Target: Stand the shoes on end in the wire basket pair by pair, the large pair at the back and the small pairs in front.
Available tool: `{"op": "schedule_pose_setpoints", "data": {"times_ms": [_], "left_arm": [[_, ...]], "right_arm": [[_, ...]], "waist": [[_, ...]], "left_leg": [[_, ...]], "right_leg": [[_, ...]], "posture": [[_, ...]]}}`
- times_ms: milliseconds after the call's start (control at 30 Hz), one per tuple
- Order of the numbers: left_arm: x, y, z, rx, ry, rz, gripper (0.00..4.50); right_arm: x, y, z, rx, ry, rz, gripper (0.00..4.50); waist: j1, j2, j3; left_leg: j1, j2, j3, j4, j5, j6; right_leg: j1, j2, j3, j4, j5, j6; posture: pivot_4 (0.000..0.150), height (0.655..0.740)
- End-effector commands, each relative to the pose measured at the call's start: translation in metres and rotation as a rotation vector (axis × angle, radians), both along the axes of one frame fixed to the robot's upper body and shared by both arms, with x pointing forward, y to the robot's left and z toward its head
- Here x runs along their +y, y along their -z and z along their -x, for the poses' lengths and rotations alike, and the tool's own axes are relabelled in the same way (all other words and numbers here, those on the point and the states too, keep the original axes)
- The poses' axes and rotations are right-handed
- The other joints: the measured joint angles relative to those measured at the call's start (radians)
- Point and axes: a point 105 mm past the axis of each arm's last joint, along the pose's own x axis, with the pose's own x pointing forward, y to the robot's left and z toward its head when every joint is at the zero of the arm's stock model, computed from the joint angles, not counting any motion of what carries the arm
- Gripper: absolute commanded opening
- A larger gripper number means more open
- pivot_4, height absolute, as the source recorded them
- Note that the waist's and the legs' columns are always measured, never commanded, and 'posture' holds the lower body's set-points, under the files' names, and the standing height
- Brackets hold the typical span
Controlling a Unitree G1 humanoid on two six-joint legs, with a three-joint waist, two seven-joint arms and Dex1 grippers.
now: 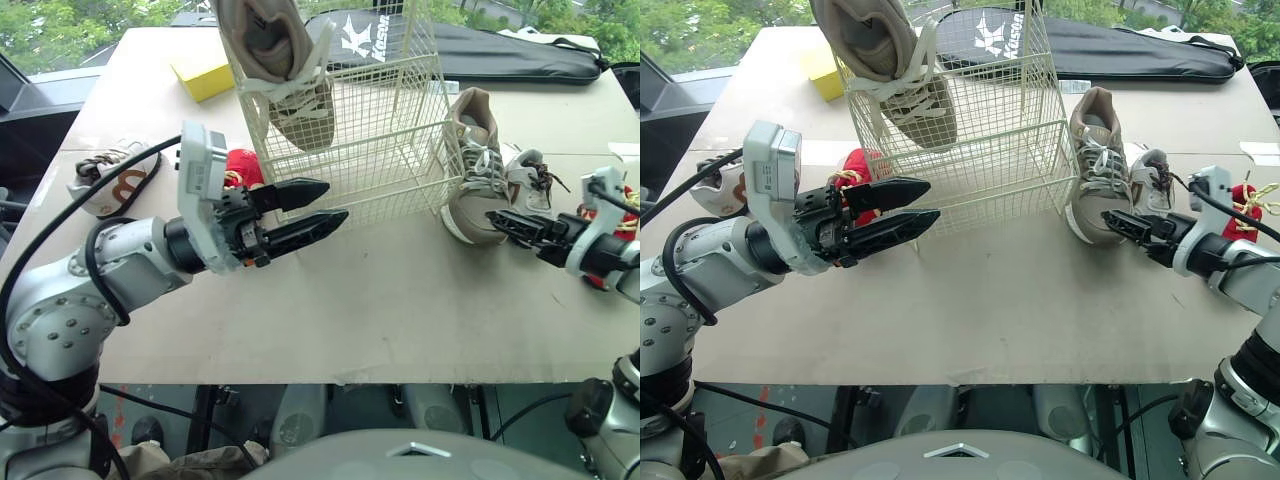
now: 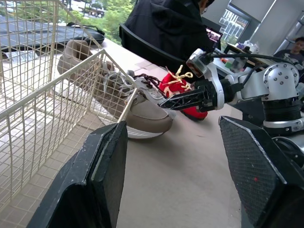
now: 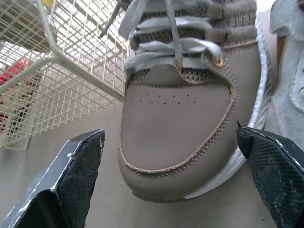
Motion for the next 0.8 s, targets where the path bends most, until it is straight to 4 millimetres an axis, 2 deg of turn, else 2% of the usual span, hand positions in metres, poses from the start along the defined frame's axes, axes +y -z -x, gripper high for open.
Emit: {"op": "schedule_pose_setpoints", "data": {"times_ms": [33,267,500,700,800], "left_arm": [[-0.002,-0.005,0.005,-0.038,0.004,0.000,3.40],[-0.002,-0.005,0.005,-0.042,-0.012,0.008,3.40],[-0.001,-0.004,0.005,-0.040,-0.009,0.010,3.40],[-0.001,-0.003,0.005,-0.034,0.003,0.013,3.40],[-0.002,-0.002,0.006,-0.031,0.012,0.012,3.40]], "right_arm": [[-0.001,-0.006,-0.004,-0.009,0.003,0.049,4.45],[0.002,-0.004,-0.001,0.000,-0.024,0.065,4.45],[-0.006,-0.006,0.008,-0.013,-0.007,0.061,4.45],[-0.011,0.002,0.022,0.002,0.027,-0.042,4.45],[-0.008,0.007,0.019,0.010,0.054,-0.124,4.45]], "waist": [[0.000,0.000,0.000],[0.001,0.000,0.000],[0.002,0.000,0.000],[0.004,0.000,0.000],[0.000,0.000,0.000]], "left_leg": [[0.000,0.000,0.000,0.000,0.000,0.000],[0.000,0.000,0.000,0.000,0.000,0.000],[0.000,0.000,0.000,0.000,0.000,0.000],[0.000,0.000,0.000,0.000,0.000,0.000],[0.000,0.000,0.000,0.000,0.000,0.000]], "right_leg": [[0.000,0.000,0.000,0.000,0.000,0.000],[0.000,0.000,0.000,0.000,0.000,0.000],[0.000,0.000,0.000,0.000,0.000,0.000],[0.000,0.000,0.000,0.000,0.000,0.000],[0.000,0.000,0.000,0.000,0.000,0.000]], "posture": [[0.150,0.7400],[0.150,0.7400],[0.150,0.7400],[0.150,0.7400],[0.150,0.7400]]}}
